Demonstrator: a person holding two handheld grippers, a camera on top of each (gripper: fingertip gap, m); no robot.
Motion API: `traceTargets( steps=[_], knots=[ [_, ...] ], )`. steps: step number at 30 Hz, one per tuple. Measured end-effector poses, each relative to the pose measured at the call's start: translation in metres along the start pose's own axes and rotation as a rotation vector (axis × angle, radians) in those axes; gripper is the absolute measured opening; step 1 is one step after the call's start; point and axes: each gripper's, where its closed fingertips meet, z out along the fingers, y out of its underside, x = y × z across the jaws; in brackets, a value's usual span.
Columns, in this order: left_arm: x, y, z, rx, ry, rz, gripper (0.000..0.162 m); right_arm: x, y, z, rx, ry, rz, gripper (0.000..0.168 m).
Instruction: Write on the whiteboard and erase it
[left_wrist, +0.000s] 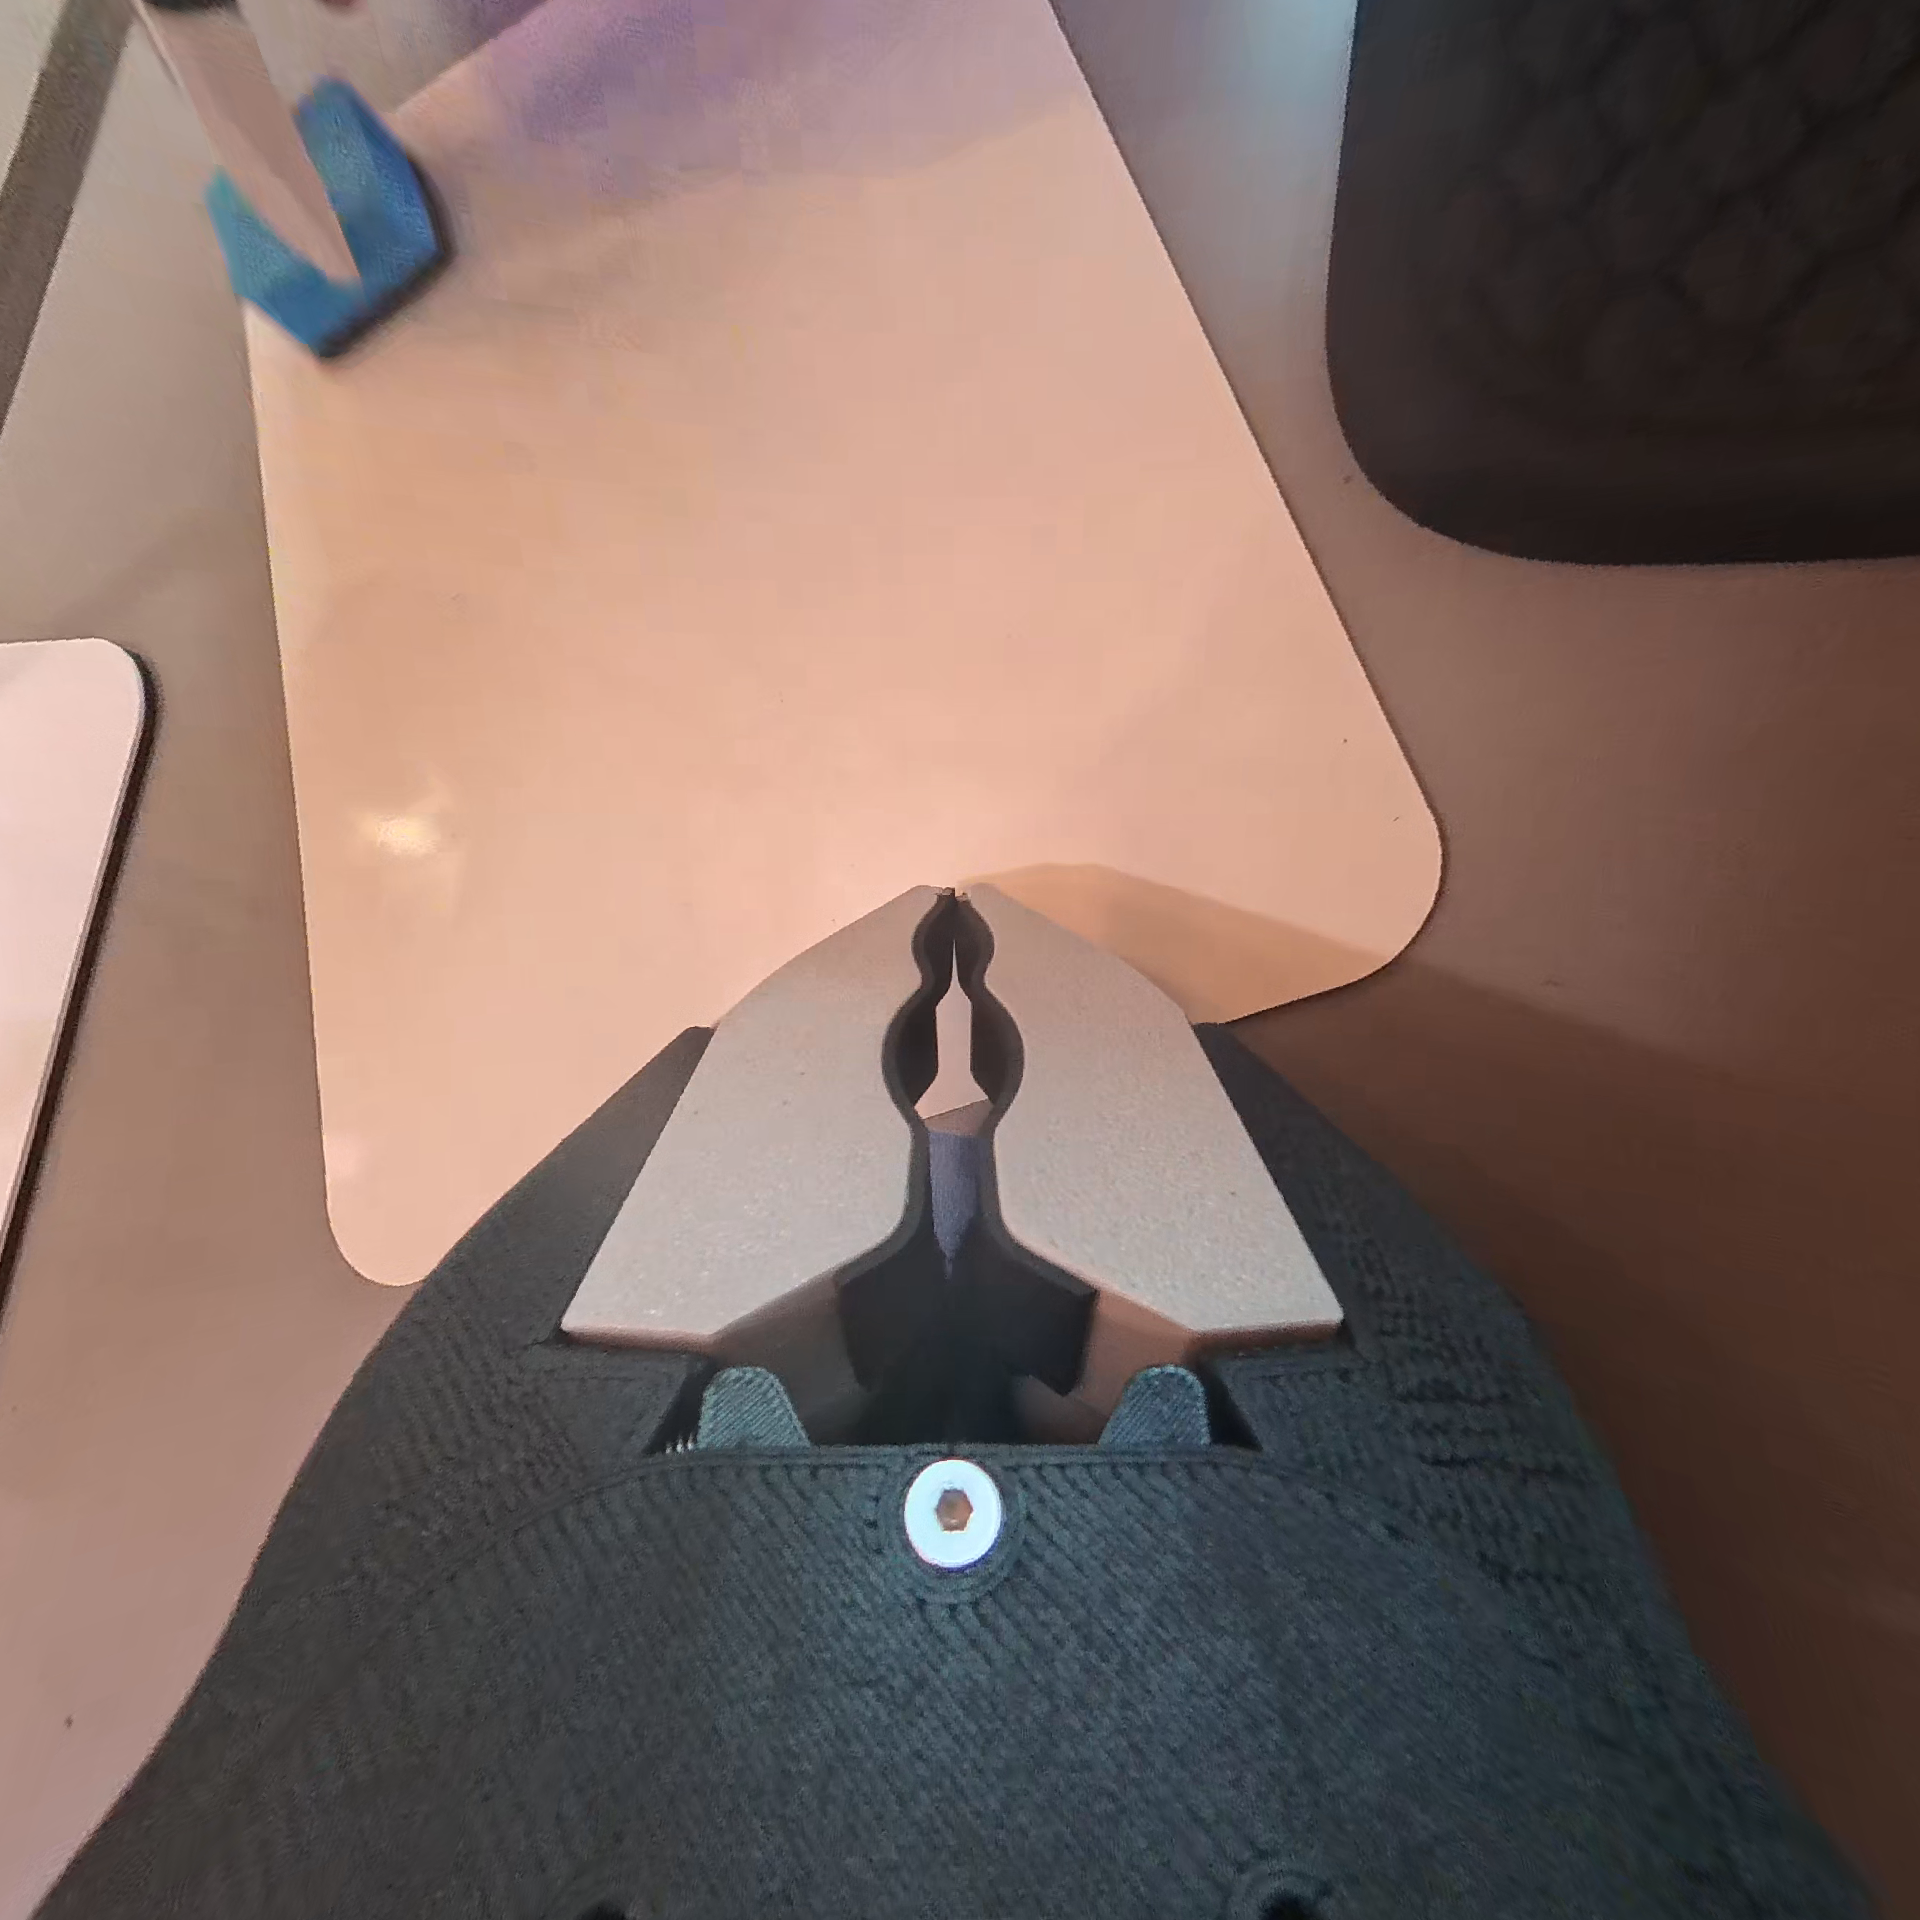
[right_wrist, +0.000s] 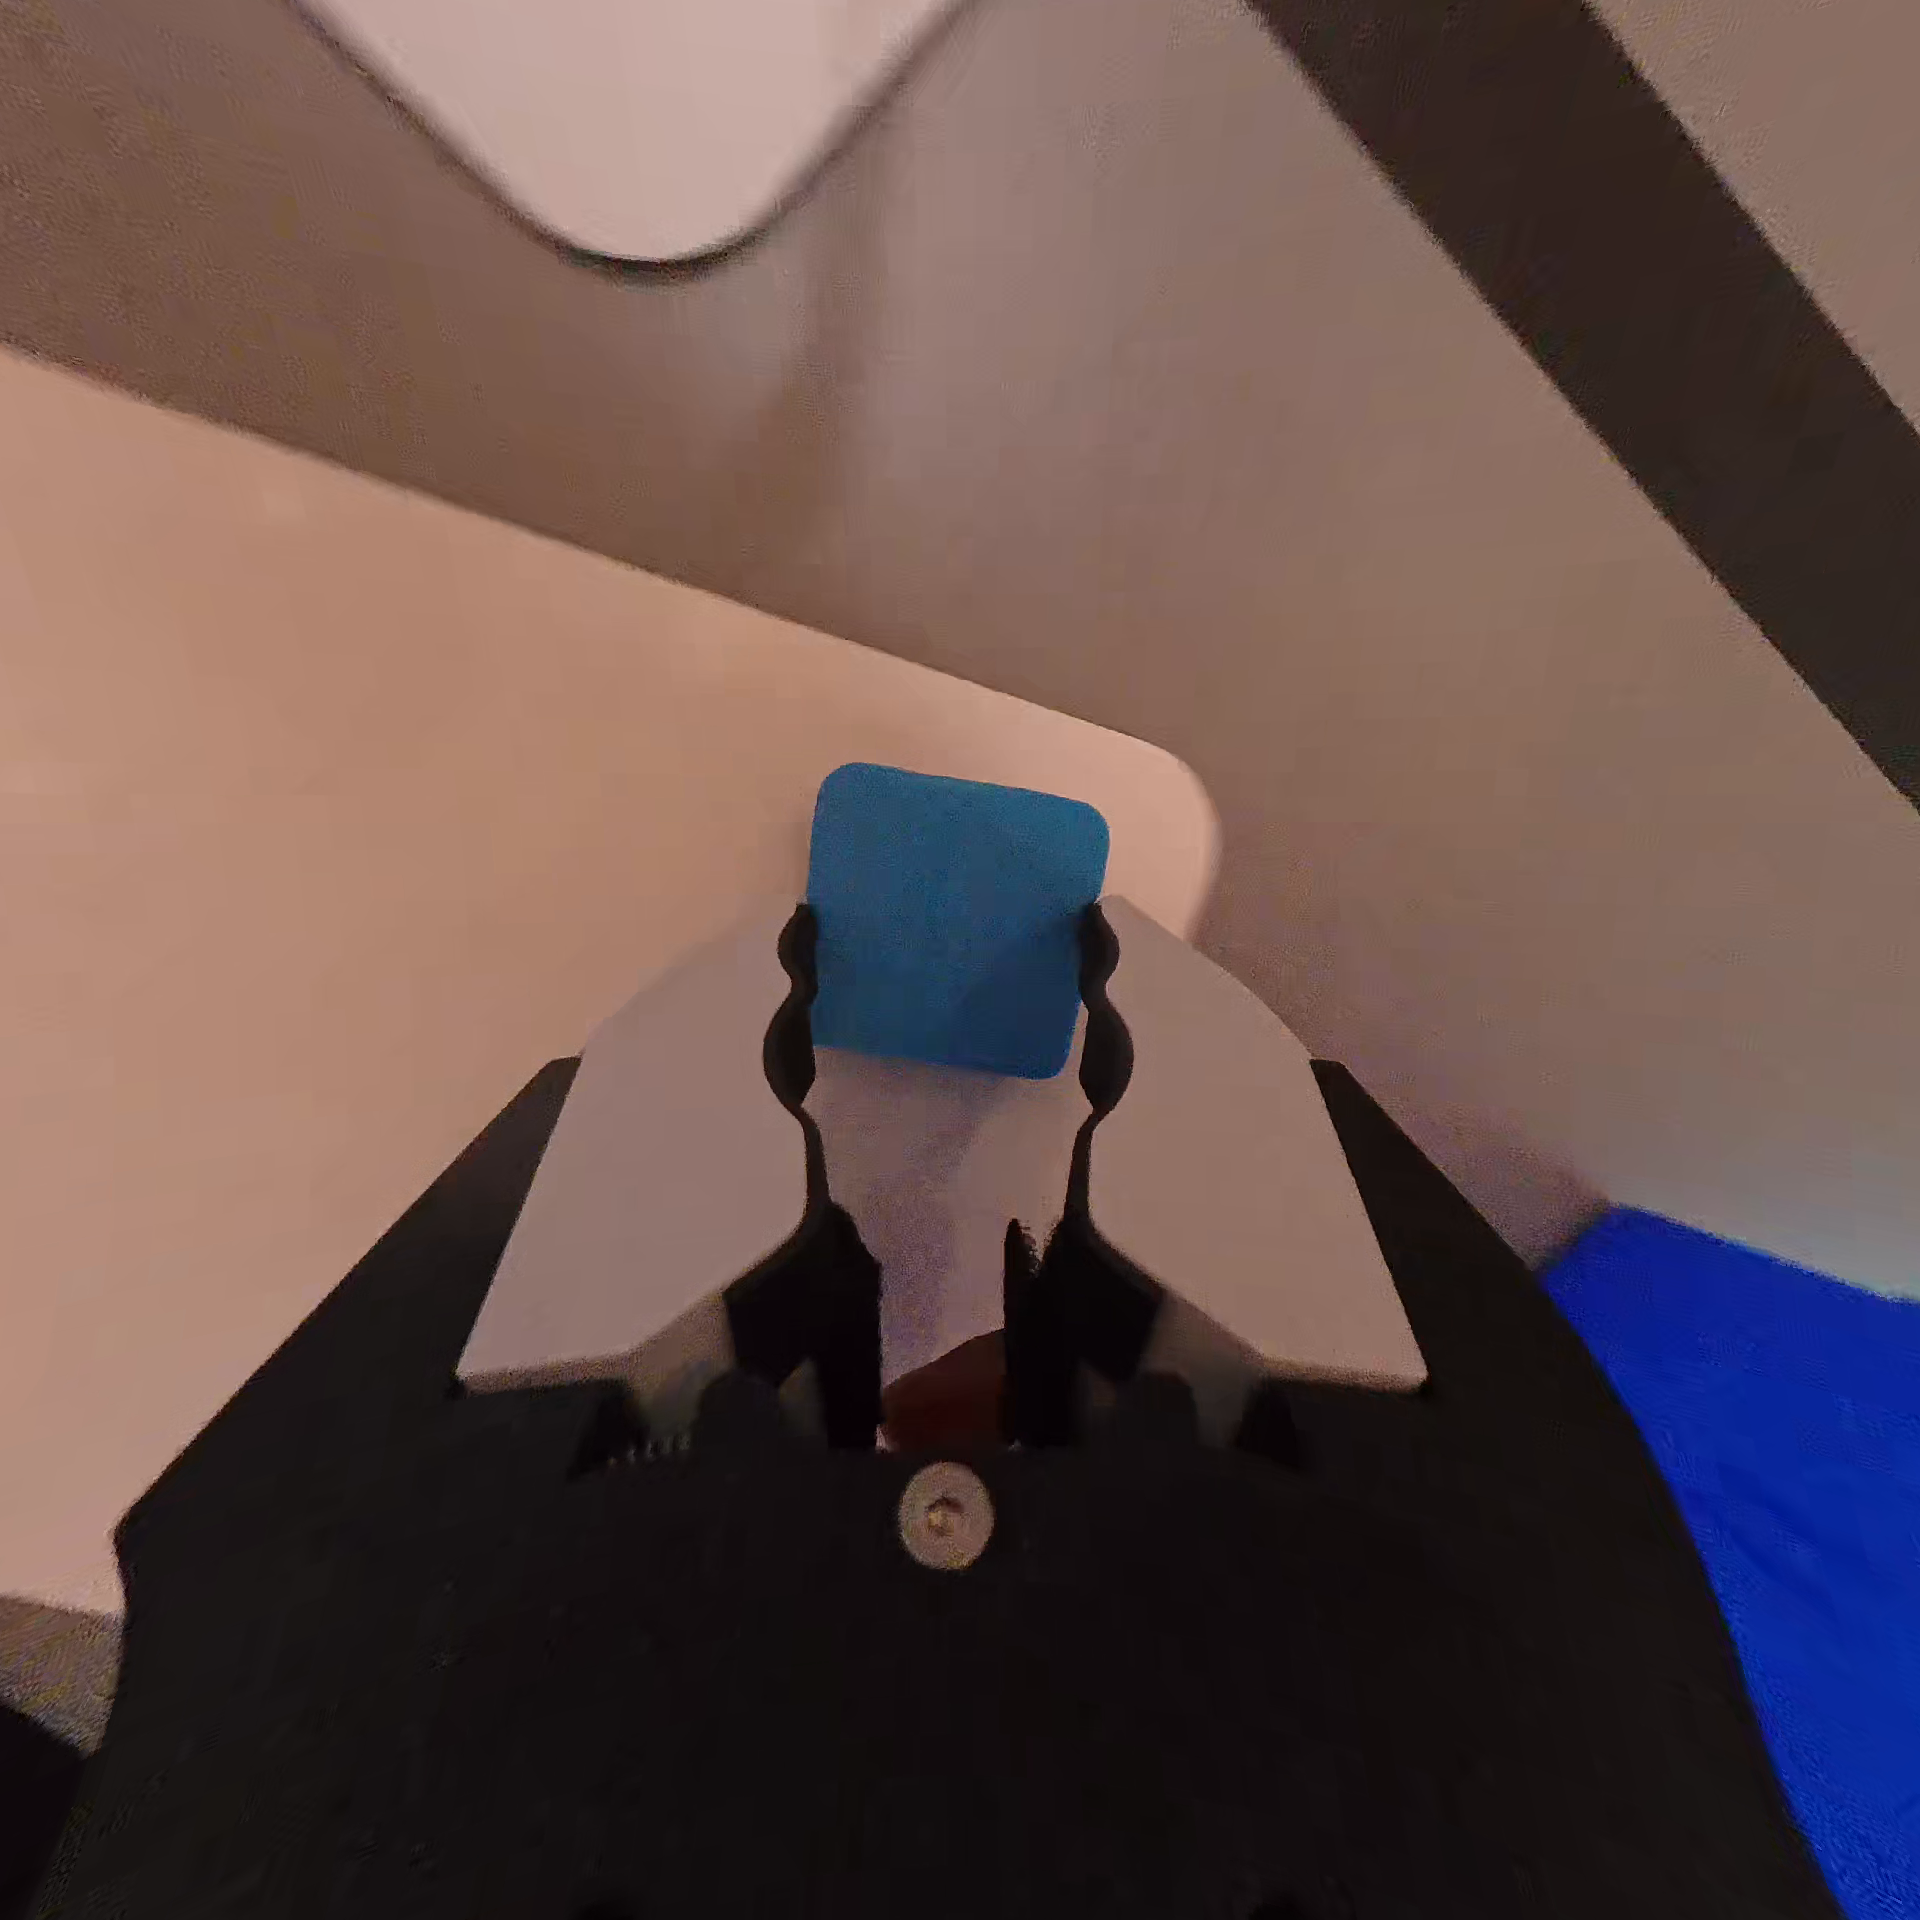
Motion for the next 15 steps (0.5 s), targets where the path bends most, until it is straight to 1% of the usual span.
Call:
traceTargets(
  steps=[1,2,3,4,6,8,9,10,11,12,14,15],
  knots=[
    [0.000,0.000,0.000,-0.001,-0.004,0.004,0.001,0.020,0.001,0.001,0.003,0.029,0.076,0.049],
    [0.000,0.000,0.000,-0.001,-0.006,0.006,0.001,0.025,-0.002,0.003,0.021,0.037,0.100,0.049],
    [0.000,0.000,0.000,-0.001,-0.006,0.005,0.001,0.016,-0.010,0.006,0.042,0.044,0.073,0.049],
    [0.000,0.000,0.000,0.000,-0.004,0.002,0.001,-0.007,-0.020,0.009,0.067,0.014,0.025,0.049],
    [-0.001,0.000,0.000,0.002,-0.001,-0.005,0.001,-0.078,-0.037,0.013,0.115,-0.090,-0.101,0.050],
    [-0.001,0.000,0.001,0.002,-0.001,-0.007,0.001,-0.156,-0.037,0.008,0.140,-0.197,-0.261,0.050],
    [-0.001,0.000,0.001,0.002,-0.002,-0.005,0.001,-0.181,-0.032,0.004,0.142,-0.216,-0.336,0.050],
    [-0.001,0.000,0.001,0.002,-0.004,-0.003,0.001,-0.185,-0.027,0.001,0.147,-0.211,-0.365,0.050],
    [-0.001,0.000,0.001,0.001,-0.005,-0.001,0.001,-0.173,-0.023,0.000,0.154,-0.221,-0.326,0.050],
    [-0.001,0.000,0.000,0.000,-0.006,0.004,0.001,-0.143,-0.020,0.000,0.154,-0.185,-0.245,0.050],
    [0.000,0.000,0.000,-0.002,-0.009,0.011,0.001,-0.050,-0.005,-0.002,0.101,0.025,-0.061,0.049],
    [0.000,0.000,0.000,-0.002,-0.010,0.013,0.001,-0.012,0.007,-0.005,0.077,0.098,0.031,0.049]
  ],
)
